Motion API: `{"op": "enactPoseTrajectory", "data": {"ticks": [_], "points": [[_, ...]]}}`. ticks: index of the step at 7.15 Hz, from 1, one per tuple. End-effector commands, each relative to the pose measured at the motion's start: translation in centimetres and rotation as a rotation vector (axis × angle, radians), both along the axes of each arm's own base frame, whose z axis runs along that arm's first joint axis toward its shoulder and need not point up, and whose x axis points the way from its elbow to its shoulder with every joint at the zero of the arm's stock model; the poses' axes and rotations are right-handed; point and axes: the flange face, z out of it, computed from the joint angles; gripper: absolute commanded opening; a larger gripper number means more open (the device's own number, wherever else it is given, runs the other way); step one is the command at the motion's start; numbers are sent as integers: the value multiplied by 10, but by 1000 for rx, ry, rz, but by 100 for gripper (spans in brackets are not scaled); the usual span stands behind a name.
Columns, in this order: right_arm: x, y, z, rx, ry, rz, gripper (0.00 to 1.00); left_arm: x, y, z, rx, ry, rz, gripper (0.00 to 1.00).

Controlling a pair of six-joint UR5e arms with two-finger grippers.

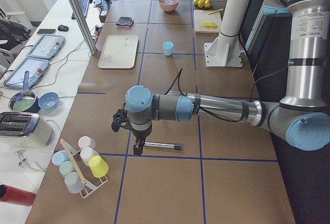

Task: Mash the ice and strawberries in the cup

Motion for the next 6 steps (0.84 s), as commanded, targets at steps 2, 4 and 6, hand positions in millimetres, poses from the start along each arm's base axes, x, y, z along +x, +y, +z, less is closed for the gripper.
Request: {"op": "enactPoseTrajectory", "data": {"ticks": [2, 4, 6], "points": [[-39, 7, 19, -43, 12, -84, 67, 0, 0, -1, 2, 0, 0, 100], [-56, 9, 25, -54, 15, -122, 66, 0, 0, -2, 3, 0, 0, 100], [-65, 8, 31, -60, 21, -141, 66, 0, 0, -2, 5, 0, 0, 100]]}}
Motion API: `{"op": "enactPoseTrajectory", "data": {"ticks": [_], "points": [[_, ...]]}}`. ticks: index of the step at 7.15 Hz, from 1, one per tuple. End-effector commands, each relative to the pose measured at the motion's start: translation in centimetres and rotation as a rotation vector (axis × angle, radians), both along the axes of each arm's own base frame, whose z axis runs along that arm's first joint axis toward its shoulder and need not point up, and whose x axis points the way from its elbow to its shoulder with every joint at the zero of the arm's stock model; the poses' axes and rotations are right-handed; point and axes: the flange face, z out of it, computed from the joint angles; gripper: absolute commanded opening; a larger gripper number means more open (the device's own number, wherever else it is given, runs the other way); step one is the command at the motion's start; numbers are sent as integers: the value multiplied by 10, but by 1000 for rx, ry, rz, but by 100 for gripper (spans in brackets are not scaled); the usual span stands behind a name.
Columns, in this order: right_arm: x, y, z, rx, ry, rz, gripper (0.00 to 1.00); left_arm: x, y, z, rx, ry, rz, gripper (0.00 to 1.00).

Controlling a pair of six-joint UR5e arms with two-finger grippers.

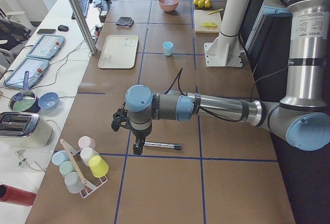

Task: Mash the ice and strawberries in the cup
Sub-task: 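Lower the right gripper into the pink bowl and grasp an ice cube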

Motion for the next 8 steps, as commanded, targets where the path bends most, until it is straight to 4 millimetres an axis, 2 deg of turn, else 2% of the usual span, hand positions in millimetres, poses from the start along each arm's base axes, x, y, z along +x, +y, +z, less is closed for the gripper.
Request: {"op": "enactPoseTrajectory", "data": {"ticks": [1, 5, 8], "points": [[-13, 0, 9, -9, 8, -31, 66, 0, -1, -1, 2, 0, 0, 100], [-23, -7, 17, -17, 13, -48, 66, 0, -1, -1, 4, 0, 0, 100], [-22, -6, 22, -26, 19, -48, 60, 0, -1, -6, 11, -1, 0, 100]]}}
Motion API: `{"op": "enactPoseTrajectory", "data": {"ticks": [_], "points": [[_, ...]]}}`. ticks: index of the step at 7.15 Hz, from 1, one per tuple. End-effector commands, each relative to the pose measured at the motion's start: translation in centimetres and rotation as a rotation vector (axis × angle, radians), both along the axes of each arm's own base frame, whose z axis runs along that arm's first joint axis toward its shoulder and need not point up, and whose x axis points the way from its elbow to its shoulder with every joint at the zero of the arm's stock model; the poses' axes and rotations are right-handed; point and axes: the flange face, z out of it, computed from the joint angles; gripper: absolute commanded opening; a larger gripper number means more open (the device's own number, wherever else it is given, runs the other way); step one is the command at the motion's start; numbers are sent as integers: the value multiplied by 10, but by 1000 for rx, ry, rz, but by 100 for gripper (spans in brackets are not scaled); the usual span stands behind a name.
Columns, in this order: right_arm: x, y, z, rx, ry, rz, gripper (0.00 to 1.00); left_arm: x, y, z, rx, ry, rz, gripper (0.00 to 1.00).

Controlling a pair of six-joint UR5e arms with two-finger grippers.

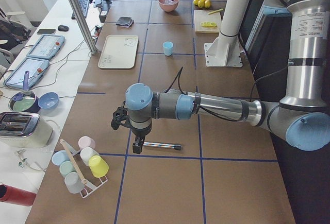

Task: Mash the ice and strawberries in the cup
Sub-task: 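Lower the right gripper into the pink bowl and grasp an ice cube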

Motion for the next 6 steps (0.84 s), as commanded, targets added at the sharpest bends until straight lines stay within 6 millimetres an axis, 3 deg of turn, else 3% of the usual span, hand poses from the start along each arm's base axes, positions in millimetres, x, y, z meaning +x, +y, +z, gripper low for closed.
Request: {"op": "enactPoseTrajectory", "data": {"ticks": [1, 6], "points": [[0, 0, 2, -3, 2, 0, 54, 0, 0, -2, 3, 0, 0, 100], [0, -1, 2, 3, 11, -1, 50, -1, 1, -4, 6, 3, -3, 100]]}}
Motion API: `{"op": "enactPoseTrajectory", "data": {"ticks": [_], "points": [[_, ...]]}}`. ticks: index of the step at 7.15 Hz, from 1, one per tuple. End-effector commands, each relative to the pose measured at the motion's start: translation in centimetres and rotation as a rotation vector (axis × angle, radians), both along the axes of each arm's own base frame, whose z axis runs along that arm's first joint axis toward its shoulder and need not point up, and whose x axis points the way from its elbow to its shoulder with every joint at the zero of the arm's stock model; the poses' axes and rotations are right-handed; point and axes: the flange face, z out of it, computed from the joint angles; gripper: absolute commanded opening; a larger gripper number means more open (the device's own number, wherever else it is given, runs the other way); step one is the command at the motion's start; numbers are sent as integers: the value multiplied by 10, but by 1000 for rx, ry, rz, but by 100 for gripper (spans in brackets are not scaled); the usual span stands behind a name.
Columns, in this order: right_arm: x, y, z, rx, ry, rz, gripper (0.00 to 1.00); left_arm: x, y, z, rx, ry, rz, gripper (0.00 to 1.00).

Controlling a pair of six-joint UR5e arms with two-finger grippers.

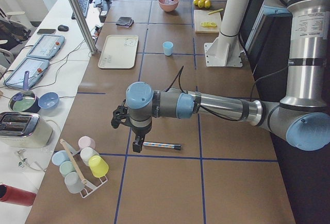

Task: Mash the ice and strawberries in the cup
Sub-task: 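Lower the right gripper into the pink bowl and grasp an ice cube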

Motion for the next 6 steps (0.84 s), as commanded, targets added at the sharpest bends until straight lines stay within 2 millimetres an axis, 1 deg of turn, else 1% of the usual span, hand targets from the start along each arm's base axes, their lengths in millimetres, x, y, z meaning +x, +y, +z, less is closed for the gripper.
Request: {"op": "enactPoseTrajectory", "data": {"ticks": [1, 3, 4, 5, 6], "points": [[-3, -4, 0, 3, 4, 0, 50, 0, 1, 1, -1, 1, 0, 100], [-6, -7, -1, 6, 3, -4, 50, 0, 7, 0, 0, 0, -2, 100], [-7, -7, -2, 7, 1, -6, 48, 0, 11, -3, 5, 0, -2, 100], [-7, -7, -1, 6, 2, -6, 30, 0, 11, -4, 5, 0, -2, 100], [-7, -7, -3, 10, 0, -8, 3, -1, 12, -4, 5, 0, -3, 100]]}}
